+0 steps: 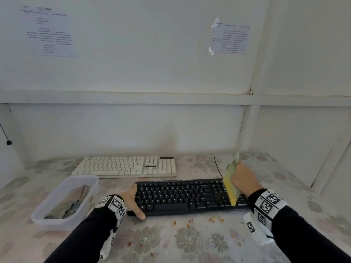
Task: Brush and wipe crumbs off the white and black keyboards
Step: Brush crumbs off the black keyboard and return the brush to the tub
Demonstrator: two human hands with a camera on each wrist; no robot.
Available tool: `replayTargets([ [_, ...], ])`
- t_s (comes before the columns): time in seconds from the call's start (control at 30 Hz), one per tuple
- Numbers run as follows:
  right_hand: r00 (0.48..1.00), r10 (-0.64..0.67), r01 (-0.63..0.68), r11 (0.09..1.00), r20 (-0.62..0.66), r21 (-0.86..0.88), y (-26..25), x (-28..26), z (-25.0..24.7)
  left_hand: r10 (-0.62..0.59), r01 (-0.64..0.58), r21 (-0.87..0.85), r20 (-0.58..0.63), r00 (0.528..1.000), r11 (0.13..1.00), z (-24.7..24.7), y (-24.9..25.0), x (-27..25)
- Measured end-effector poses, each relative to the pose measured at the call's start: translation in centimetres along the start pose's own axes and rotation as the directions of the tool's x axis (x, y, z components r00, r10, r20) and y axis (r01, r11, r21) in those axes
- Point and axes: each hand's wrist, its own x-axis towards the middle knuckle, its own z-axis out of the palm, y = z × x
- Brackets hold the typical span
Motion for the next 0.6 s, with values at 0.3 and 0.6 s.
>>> replayTargets([
  [0.3,0.987,0.152,-0.138,0.97,0.056,-0.199,2.8,-1.6,-2.9,0.017,-0.019,-0.054,-0.047,0.999,0.998,0.5,0.0,-1.0],
  [0.6,0.994,0.078,-0.057,0.969,0.076,-0.238,1.2,-1.9,-2.2,0.042,-0.055,-0.076,-0.157,0.987,0.996,1.8,-0.1,-2.1],
])
